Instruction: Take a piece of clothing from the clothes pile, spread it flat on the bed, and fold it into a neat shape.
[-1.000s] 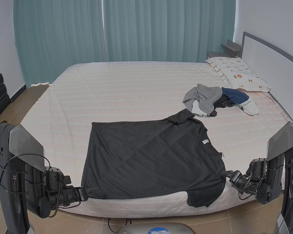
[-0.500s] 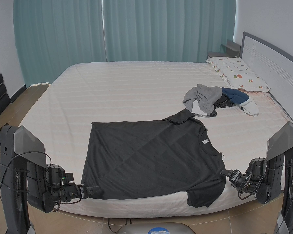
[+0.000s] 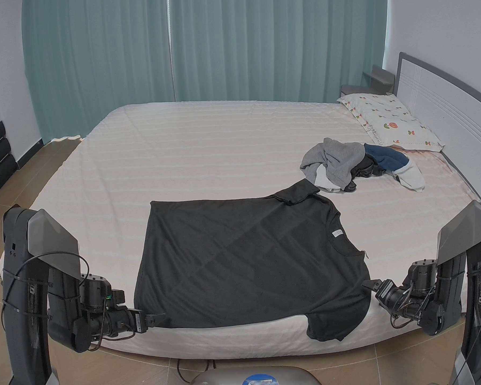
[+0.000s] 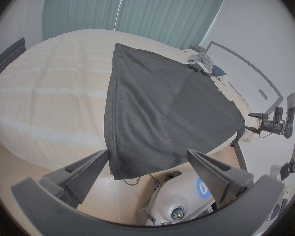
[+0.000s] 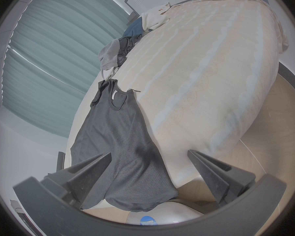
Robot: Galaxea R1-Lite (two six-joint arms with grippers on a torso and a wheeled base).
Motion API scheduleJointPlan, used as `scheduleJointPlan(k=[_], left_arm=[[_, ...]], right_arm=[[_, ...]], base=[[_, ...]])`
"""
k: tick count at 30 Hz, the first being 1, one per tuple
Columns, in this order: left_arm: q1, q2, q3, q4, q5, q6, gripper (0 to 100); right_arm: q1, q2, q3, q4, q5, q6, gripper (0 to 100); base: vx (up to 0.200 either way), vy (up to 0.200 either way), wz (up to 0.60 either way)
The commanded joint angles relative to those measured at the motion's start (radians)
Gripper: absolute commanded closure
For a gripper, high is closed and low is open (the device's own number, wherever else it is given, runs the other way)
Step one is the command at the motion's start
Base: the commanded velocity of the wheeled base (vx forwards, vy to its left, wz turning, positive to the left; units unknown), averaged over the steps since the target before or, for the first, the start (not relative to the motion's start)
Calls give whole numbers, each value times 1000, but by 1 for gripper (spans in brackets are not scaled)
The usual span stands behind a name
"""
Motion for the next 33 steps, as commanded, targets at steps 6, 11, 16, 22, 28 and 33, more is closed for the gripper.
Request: scheduleJointPlan(k=[6,11,16,22,28,33], left_arm=[[-15,20,3,1,78,52,0],[-28,20,2,4,79,54,0],[-47,20,-2,4,78,52,0],[-47,22,3,3,82,45,100],[-24,19,40,-8,87,45,100],[-23,12,68,-9,87,45,100]], right_arm=[[8,9,1,-16,-2,0,0],[8,9,1,-16,-4,0,0],[8,9,1,-16,-4,0,0],[8,12,3,-16,-4,0,0],[8,12,5,-16,-4,0,0],[8,11,6,-16,-5,-2,0]], base=[[0,0,0],[0,0,0],[0,0,0],[0,0,0],[0,0,0],[0,0,0]])
